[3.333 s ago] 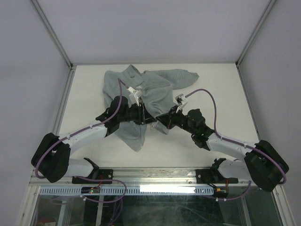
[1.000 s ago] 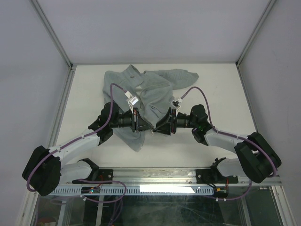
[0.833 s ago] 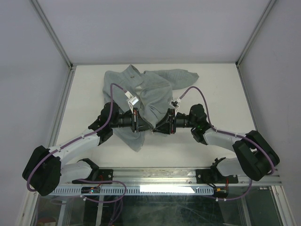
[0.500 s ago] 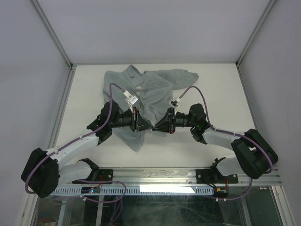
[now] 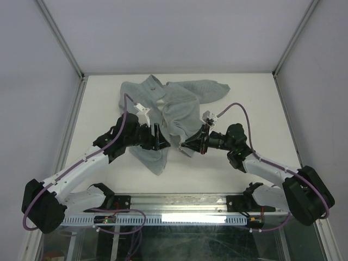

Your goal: Zip up the jacket

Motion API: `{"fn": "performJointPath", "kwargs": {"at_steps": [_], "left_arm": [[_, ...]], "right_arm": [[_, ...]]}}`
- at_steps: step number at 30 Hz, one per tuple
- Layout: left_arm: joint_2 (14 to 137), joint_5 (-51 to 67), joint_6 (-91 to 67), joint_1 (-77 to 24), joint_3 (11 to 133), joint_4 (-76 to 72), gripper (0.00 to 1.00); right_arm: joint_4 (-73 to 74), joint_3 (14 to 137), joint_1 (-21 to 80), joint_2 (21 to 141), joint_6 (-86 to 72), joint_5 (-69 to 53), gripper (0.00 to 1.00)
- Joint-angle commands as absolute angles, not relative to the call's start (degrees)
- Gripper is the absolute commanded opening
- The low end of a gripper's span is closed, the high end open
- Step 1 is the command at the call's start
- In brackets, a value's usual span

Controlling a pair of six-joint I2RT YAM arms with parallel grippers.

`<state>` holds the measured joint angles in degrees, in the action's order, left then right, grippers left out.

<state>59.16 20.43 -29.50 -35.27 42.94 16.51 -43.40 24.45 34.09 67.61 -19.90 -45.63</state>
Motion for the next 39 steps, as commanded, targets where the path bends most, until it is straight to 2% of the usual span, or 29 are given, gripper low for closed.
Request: {"fn": "performJointPath", "kwargs": {"at_steps": [1,4,6,12,23,33,36,39], "left_arm": [[63.24,13.99,-27.8,-35.88,46.49,31.56,0.64],[66.48,9.39,-26.9,-37.75,48.55,37.37,0.64],[69.73,6.24,-26.69,-39.58,50.18,40.88,0.65],[78.75,1.03,-26.73,-43.79,53.56,45.69,0.63],[89.29,0.19,-26.56,-45.04,54.48,45.48,0.5],[96.37,0.57,-27.17,-48.22,54.55,43.65,0.57],[98.69,-0.32,-28.07,-49.62,54.51,43.61,0.57],[101.25,-1.88,-29.66,-50.98,54.49,43.48,0.53]], "right_arm": [[-43.41,22.75,34.08,63.88,-17.86,-44.08,0.0],[-43.93,21.84,34.06,62.65,-17.86,-44.08,0.0],[-44.29,21.27,33.97,61.92,-17.21,-37.33,0.0],[-45.35,19.95,33.62,59.6,-17.94,-36.39,0.0],[-46.56,18.82,32.33,57.74,-18.98,-36.59,0.0],[-48.51,18.8,31.58,59.89,-20.19,-37.57,0.0],[-48.44,18.9,31.36,60.03,-20.47,-37.77,0.0],[-48.36,18.9,31.14,59.9,-20.67,-37.73,0.0]]}}
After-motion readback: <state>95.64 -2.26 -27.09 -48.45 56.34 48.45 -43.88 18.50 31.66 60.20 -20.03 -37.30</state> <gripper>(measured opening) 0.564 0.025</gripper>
